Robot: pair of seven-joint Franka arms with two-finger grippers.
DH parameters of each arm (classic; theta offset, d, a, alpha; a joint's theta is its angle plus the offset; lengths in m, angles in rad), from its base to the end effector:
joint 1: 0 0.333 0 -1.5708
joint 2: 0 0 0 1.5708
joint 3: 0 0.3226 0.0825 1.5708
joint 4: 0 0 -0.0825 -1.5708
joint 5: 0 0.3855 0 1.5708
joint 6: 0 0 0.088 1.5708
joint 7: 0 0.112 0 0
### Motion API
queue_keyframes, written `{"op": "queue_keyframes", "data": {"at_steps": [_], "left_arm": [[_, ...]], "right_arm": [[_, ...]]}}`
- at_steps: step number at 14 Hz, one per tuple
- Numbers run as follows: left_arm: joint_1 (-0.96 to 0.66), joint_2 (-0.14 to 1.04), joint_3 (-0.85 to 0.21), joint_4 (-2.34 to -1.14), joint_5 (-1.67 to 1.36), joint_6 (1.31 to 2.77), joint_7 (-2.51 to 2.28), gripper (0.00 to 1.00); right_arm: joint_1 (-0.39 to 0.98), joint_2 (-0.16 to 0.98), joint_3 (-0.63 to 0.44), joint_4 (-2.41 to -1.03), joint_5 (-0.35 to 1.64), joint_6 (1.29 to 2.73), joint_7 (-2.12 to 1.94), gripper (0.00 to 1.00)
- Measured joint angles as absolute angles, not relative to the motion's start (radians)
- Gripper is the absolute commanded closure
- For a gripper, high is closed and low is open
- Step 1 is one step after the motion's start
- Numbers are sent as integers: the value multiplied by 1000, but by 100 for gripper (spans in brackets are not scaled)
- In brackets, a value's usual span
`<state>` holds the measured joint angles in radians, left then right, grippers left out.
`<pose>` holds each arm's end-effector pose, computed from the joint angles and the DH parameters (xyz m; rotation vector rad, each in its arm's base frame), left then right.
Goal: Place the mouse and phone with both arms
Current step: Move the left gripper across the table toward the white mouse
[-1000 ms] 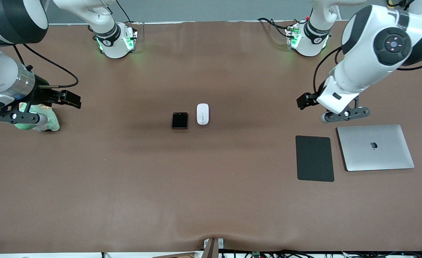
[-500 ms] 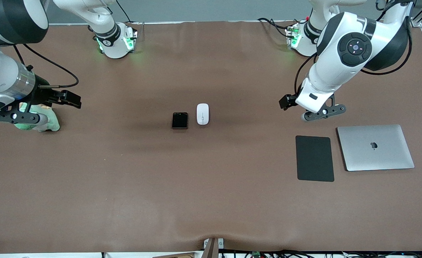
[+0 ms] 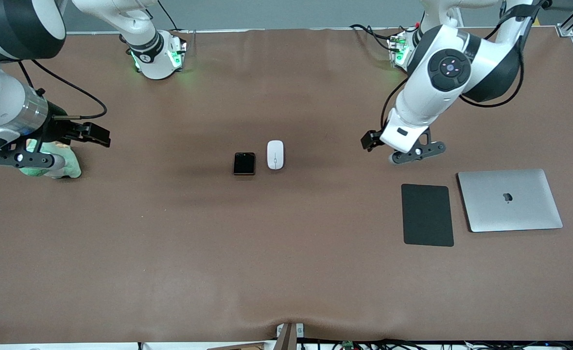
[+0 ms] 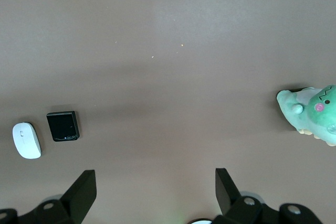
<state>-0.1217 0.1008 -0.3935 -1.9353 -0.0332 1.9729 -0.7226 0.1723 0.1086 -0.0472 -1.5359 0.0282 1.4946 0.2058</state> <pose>0.5026 -0.2815 0.4335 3.0959 0.3450 -0.1330 0.5727 0.0768 0.5749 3.1282 -0.1264 -0.2377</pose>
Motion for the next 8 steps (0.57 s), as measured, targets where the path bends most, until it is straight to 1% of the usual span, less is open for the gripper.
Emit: {"op": "queue_keyframes", "data": {"at_steps": [5, 8], "left_arm": [[-226, 170, -396, -1941, -7, 2040, -819, 0], [-342, 250, -398, -1941, 99, 2104, -979, 0]], "right_arm": [[173, 109, -47, -1536, 28, 1494, 206, 0], [176, 109, -47, -1535, 28, 1494, 206, 0]]}}
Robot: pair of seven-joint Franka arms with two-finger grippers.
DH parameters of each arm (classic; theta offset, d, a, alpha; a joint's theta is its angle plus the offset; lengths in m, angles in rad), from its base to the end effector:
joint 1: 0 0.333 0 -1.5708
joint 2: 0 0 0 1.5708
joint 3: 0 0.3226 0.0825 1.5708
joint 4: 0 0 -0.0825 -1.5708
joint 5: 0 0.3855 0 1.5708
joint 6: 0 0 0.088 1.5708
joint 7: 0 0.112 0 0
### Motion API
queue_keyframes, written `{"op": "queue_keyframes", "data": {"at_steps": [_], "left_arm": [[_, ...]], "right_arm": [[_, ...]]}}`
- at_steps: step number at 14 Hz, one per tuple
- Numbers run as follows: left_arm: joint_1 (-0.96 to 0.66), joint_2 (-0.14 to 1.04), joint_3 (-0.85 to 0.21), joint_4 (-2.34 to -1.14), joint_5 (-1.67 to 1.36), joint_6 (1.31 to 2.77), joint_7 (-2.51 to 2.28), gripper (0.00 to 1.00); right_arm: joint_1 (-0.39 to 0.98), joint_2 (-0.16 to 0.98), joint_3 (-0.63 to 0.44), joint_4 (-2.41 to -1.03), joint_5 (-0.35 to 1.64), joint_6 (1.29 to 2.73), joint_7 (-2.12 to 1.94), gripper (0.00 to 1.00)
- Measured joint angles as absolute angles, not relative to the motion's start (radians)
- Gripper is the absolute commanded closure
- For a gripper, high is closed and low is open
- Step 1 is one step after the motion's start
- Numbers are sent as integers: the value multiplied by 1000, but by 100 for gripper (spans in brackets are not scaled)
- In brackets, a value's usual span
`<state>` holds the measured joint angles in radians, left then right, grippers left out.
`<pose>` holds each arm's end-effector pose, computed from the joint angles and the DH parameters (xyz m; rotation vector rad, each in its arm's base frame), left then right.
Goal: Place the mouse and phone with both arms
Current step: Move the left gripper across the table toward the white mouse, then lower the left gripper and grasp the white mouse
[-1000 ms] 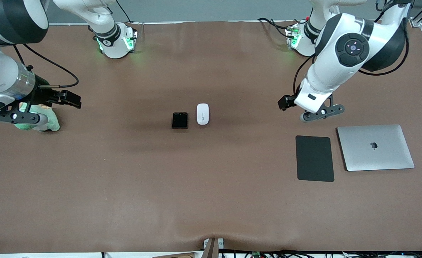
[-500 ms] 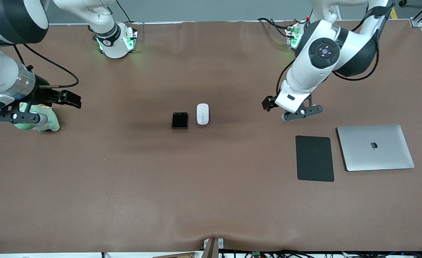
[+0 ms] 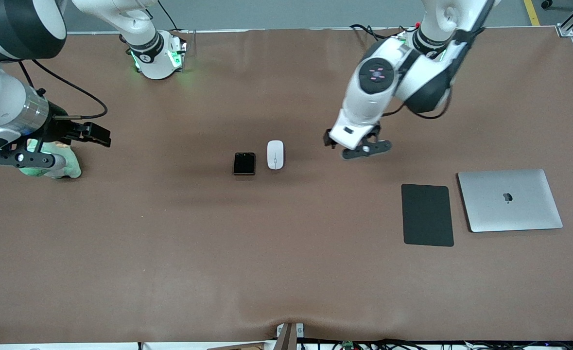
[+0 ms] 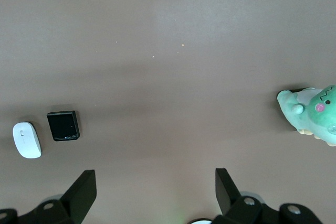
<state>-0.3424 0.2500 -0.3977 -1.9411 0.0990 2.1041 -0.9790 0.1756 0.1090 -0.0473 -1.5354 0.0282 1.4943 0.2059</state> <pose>0.4520 -0.3933 0.3598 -3.0848 -0.2996 0.0812 0.5725 0.0786 0.5748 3.1280 -0.1215 -0.2379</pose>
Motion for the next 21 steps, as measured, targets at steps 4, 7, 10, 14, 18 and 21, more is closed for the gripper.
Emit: {"op": "queue_keyframes", "data": {"at_steps": [4, 7, 10, 14, 18, 21], "left_arm": [[-453, 332, -399, -1934, 158, 2192, -1142, 0], [-493, 395, -399, -1889, 159, 2217, -1186, 0], [-511, 458, -399, -1847, 173, 2251, -1195, 0], [-543, 522, -398, -1832, 176, 2349, -1223, 0], [-577, 584, -398, -1815, 252, 2378, -1231, 0], [-591, 632, -398, -1759, 260, 2382, -1233, 0]], "right_arm": [[177, 109, -47, -1535, 28, 1494, 206, 0], [177, 109, -48, -1535, 28, 1494, 206, 0], [178, 109, -48, -1535, 28, 1494, 206, 0], [178, 109, -48, -1535, 28, 1494, 206, 0], [178, 109, -48, -1535, 28, 1493, 206, 0], [178, 109, -48, -1535, 28, 1493, 206, 0]]}}
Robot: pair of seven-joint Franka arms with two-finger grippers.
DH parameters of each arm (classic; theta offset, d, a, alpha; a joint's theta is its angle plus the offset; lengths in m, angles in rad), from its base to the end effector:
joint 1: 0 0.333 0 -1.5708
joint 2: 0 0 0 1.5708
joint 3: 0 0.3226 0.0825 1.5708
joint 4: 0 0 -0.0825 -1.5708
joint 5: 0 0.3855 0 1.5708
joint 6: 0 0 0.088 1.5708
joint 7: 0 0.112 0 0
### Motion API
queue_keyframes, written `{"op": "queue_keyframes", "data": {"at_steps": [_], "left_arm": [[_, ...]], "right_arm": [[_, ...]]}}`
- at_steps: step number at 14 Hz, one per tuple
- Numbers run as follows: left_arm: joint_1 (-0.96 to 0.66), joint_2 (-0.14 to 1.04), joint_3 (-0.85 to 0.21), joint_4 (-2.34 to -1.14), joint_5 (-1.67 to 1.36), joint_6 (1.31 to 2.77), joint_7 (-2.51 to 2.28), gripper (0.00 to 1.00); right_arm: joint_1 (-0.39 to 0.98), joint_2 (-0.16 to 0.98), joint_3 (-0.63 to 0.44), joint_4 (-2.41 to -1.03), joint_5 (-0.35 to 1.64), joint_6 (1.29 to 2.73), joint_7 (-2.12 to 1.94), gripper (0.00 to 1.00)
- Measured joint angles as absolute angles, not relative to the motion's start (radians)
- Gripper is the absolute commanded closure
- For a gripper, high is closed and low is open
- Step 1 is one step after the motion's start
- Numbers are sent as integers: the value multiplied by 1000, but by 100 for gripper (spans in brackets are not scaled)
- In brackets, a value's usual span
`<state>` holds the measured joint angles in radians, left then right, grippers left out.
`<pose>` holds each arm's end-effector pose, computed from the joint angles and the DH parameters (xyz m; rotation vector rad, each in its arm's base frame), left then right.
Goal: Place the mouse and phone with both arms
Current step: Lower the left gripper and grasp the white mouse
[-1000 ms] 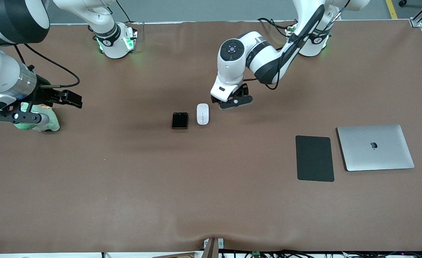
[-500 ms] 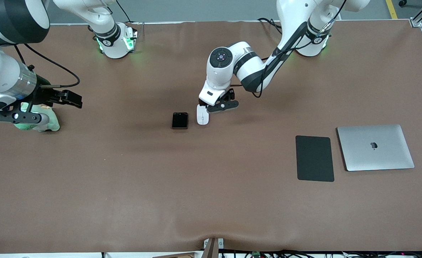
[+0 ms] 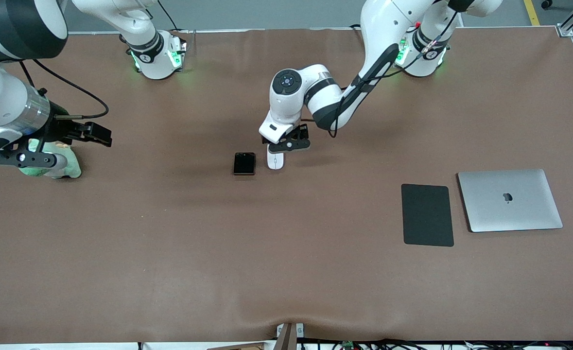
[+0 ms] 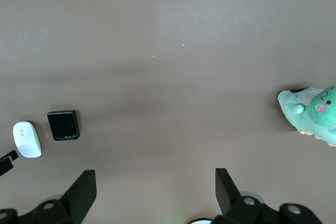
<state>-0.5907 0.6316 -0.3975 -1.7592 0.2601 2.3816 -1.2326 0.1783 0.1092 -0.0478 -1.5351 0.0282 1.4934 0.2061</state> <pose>0.3929 -0.5456 0.2340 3.0679 0.2058 -0.0284 0.5723 0.0799 0.5748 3.1277 -0.1184 -0.2391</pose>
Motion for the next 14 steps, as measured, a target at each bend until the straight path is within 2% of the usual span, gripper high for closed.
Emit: {"op": "queue_keyframes", "data": {"at_steps": [7, 14], "left_arm": [[-685, 729, -354, -1690, 291, 2382, -1244, 0], [-695, 770, -346, -1651, 299, 2382, -1244, 0]], "right_arm": [[179, 109, -48, -1535, 28, 1493, 206, 0], [179, 109, -48, -1535, 28, 1491, 206, 0]]}}
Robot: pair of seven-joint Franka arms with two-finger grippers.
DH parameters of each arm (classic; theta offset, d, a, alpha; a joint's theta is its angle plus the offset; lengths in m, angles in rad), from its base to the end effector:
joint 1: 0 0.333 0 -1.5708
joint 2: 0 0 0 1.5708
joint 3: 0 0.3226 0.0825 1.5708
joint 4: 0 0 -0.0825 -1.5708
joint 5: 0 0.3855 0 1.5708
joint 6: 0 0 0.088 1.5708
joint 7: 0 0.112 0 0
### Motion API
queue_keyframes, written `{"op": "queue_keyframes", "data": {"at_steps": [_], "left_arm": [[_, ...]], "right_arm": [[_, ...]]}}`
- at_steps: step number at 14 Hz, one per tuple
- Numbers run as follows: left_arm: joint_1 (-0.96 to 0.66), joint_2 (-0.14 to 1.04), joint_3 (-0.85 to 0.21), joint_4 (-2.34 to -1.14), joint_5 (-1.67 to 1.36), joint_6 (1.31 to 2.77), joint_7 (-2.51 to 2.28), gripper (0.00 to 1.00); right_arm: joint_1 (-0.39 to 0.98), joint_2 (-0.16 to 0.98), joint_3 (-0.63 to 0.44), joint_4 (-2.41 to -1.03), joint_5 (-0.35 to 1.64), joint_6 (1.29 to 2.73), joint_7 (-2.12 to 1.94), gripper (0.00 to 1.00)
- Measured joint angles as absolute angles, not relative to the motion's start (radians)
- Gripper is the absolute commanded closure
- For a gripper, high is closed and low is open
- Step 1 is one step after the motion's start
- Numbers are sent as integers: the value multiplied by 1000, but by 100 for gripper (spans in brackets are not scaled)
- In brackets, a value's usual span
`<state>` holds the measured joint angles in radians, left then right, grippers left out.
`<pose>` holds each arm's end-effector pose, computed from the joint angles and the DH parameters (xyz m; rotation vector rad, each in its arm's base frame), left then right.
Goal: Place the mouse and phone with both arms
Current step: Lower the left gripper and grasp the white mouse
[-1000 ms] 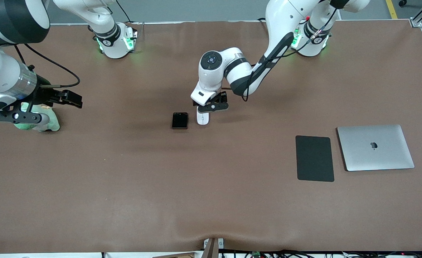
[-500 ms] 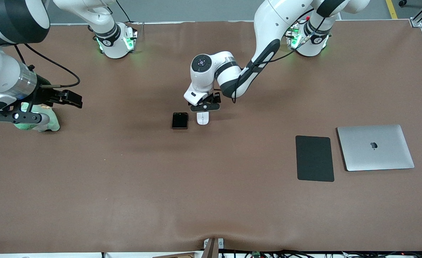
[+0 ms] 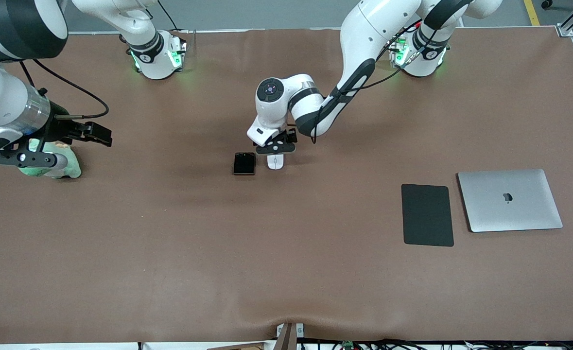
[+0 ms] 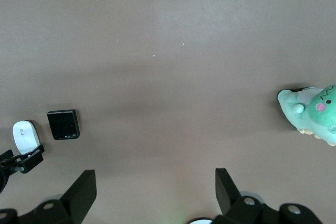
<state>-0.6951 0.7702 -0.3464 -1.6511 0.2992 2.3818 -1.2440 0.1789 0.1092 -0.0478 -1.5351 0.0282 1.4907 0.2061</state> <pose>0.3749 -0.5792 0.1812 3.1090 0.1219 -0.0329 0.5719 0.0802 0.5746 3.1269 -0.1173 -0.2432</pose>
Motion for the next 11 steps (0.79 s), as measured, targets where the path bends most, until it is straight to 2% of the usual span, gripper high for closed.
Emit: {"op": "queue_keyframes", "data": {"at_steps": [3, 4, 5, 6, 8, 9, 11], "left_arm": [[-696, 787, -346, -1651, 309, 2382, -1244, 0], [-696, 792, -346, -1651, 313, 2382, -1244, 14], [-697, 795, -346, -1651, 314, 2382, -1244, 35], [-697, 796, -346, -1650, 314, 2382, -1244, 45], [-697, 796, -341, -1641, 314, 2382, -1244, 72], [-697, 796, -338, -1634, 314, 2382, -1244, 80], [-696, 796, -328, -1618, 314, 2382, -1244, 84]], "right_arm": [[184, 110, -48, -1535, 28, 1476, 206, 0], [185, 110, -48, -1535, 28, 1475, 206, 0], [187, 110, -48, -1535, 28, 1475, 206, 0], [188, 110, -48, -1535, 28, 1475, 206, 0], [191, 110, -48, -1535, 28, 1475, 206, 0], [195, 110, -48, -1535, 28, 1475, 206, 0], [209, 110, -48, -1535, 29, 1477, 206, 0]]}}
